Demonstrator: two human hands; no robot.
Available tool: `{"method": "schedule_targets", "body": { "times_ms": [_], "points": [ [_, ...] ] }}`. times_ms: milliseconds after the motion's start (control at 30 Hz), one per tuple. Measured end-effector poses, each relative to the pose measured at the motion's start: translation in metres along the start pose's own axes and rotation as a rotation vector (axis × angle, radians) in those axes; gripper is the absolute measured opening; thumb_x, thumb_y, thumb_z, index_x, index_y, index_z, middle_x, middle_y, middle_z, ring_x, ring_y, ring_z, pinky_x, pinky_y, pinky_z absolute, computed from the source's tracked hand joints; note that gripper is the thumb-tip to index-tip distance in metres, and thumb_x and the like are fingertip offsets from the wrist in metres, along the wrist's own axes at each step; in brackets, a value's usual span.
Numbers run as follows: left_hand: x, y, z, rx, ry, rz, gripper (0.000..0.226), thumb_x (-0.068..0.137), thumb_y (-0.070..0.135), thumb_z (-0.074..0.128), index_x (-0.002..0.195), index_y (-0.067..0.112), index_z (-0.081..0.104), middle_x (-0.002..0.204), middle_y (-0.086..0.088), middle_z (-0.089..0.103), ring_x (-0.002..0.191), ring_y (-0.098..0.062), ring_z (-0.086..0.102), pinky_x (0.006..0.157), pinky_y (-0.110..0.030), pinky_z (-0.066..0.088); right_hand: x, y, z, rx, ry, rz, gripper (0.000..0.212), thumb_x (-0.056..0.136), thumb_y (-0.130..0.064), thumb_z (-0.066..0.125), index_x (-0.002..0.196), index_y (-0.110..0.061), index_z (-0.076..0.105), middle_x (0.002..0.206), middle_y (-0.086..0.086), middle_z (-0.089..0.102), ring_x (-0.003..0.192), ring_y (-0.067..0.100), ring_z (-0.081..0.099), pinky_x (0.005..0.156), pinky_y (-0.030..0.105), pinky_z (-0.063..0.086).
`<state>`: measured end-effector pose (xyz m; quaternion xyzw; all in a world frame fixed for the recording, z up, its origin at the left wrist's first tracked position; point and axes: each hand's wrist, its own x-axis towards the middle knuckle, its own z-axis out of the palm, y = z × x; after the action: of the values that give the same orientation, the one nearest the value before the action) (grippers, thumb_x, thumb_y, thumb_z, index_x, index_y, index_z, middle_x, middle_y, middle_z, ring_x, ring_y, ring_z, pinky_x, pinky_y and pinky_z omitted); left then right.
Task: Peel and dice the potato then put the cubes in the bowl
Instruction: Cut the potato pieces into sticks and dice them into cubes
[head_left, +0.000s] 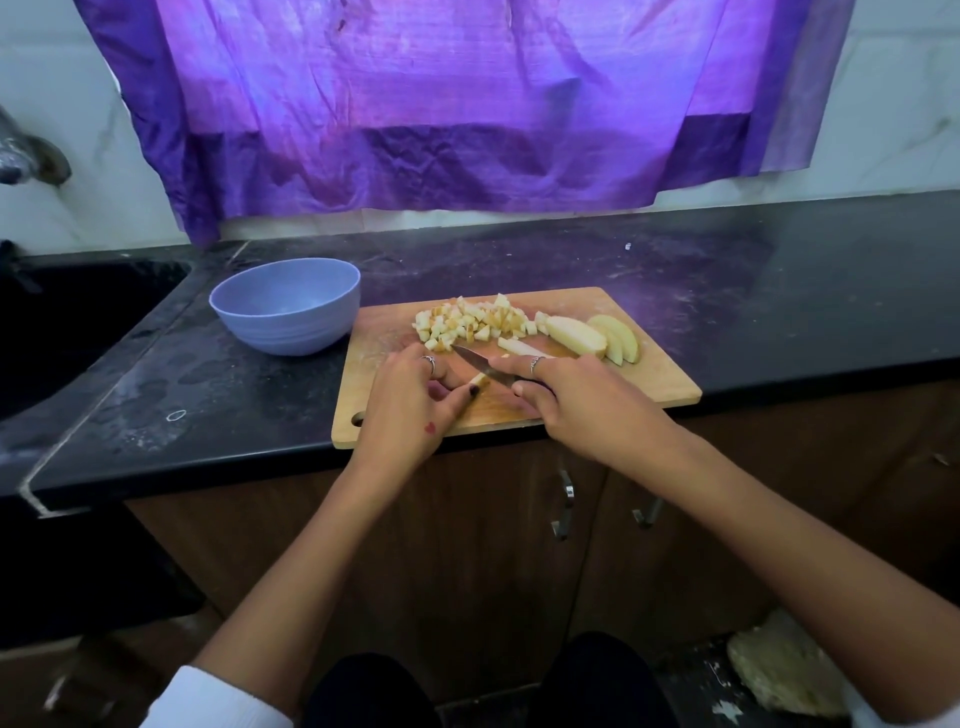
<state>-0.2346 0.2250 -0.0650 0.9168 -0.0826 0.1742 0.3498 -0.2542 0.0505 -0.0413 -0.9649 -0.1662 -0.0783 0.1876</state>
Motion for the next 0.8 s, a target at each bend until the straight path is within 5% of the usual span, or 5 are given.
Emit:
{"method": "schedule_targets", "body": {
  "times_ms": [167,367,567,800],
  "points": [
    [0.000,-0.003,0.001,-0.032,-0.007,0.032,0.009,0.083,0.023,0.073,0.077,0.017,0.073,0.099,-0.001,0.061,0.087,-0.013,0.058,0.078,-0.036,0.054,0.009,-0.005,0.001,-0.037,-0.057,0.011,0.039,0.102,-0.033,0.039,0.140,-0.044,0.041,0.091,-0.003,0.049,0.061,0.003,0.039,0.049,0.021,0.030],
    [-0.002,-0.001,0.001,-0.054,0.011,0.039,0.016,0.082,0.020,0.074,0.069,0.024,0.066,0.094,-0.001,0.061,0.085,-0.015,0.058,0.081,-0.041,0.054,0.001,-0.006,0.013,-0.319,0.071,-0.062,0.047,0.103,-0.030,0.039,0.145,-0.046,0.026,0.105,0.005,0.064,0.086,0.021,0.062,0.059,0.030,0.038],
    [-0.004,0.000,-0.003,-0.051,-0.009,0.033,0.017,0.083,0.020,0.073,0.069,0.024,0.065,0.093,-0.001,0.060,0.088,-0.016,0.057,0.081,-0.041,0.053,-0.003,0.001,0.015,-0.029,0.091,-0.018,0.042,0.102,-0.039,0.036,0.143,-0.047,0.032,0.100,0.003,0.064,0.082,0.018,0.058,0.067,0.032,0.048],
    [-0.004,-0.001,-0.005,-0.079,-0.019,0.063,0.016,0.084,0.014,0.071,0.074,0.025,0.068,0.094,0.000,0.060,0.087,-0.011,0.058,0.082,-0.032,0.054,-0.002,-0.003,0.011,-0.068,0.033,-0.045,0.041,0.101,-0.039,0.037,0.142,-0.046,0.035,0.097,0.002,0.062,0.075,0.014,0.054,0.062,0.029,0.044]
  ]
}}
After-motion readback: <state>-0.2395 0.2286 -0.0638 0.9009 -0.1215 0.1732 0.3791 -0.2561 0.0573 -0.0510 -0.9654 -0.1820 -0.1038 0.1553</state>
